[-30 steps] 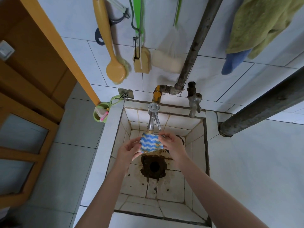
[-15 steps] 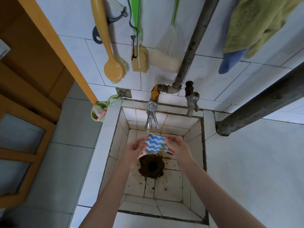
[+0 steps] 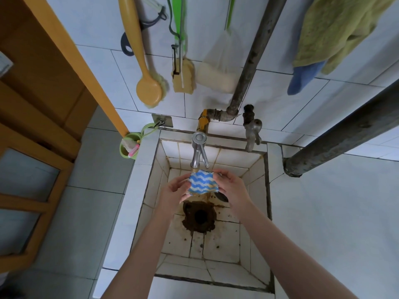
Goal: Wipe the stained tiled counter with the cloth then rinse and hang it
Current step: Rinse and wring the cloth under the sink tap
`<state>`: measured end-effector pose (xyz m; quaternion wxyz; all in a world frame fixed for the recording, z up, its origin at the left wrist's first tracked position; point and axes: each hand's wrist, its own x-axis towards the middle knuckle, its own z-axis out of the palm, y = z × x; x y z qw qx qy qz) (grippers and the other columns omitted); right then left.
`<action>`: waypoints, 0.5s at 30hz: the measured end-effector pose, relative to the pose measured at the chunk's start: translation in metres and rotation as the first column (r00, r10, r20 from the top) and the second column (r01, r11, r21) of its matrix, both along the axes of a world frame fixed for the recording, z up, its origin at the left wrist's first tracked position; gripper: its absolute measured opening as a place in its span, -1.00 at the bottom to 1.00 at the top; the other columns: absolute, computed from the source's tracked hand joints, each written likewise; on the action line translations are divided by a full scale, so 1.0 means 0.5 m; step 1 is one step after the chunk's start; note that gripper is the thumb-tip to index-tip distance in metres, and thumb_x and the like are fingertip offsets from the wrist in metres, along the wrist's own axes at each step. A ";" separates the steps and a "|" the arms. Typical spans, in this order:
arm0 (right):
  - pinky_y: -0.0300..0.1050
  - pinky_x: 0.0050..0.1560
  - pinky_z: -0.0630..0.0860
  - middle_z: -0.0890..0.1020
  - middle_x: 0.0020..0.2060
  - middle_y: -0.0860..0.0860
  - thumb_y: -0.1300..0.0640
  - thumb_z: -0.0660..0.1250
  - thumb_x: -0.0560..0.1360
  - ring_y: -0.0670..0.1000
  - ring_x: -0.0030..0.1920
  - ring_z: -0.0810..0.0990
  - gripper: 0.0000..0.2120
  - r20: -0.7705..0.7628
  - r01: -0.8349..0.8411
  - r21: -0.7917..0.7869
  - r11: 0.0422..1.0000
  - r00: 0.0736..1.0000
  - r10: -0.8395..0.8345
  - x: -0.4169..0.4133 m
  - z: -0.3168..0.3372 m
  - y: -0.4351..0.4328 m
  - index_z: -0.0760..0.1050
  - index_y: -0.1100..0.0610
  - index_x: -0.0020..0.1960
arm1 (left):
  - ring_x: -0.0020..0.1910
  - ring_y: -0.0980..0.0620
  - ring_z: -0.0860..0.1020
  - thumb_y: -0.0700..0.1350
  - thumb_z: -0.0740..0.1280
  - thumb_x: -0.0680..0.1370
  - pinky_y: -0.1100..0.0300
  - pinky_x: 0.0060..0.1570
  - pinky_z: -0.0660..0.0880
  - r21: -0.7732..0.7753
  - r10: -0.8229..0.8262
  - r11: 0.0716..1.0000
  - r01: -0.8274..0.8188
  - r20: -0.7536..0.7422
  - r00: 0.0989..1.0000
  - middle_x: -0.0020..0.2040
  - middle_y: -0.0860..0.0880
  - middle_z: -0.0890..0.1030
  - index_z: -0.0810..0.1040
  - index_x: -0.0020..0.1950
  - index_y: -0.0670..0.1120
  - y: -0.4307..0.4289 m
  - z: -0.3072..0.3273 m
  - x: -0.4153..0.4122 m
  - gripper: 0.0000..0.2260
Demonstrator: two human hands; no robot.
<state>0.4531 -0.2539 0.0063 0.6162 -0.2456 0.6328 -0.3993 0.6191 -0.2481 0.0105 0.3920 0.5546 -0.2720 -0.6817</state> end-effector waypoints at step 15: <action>0.09 0.20 0.52 0.62 0.02 0.09 0.17 0.34 0.51 0.11 0.12 0.59 -0.91 -0.026 0.003 -0.013 1.000 1.000 -0.003 0.012 0.009 -0.038 0.55 0.00 -0.11 | -0.22 0.14 0.65 -0.17 0.25 0.54 0.32 -0.17 0.58 0.081 0.152 0.986 -0.147 -0.065 0.986 -0.17 -0.01 0.67 0.58 0.03 -0.13 -0.031 0.004 -0.002 -0.86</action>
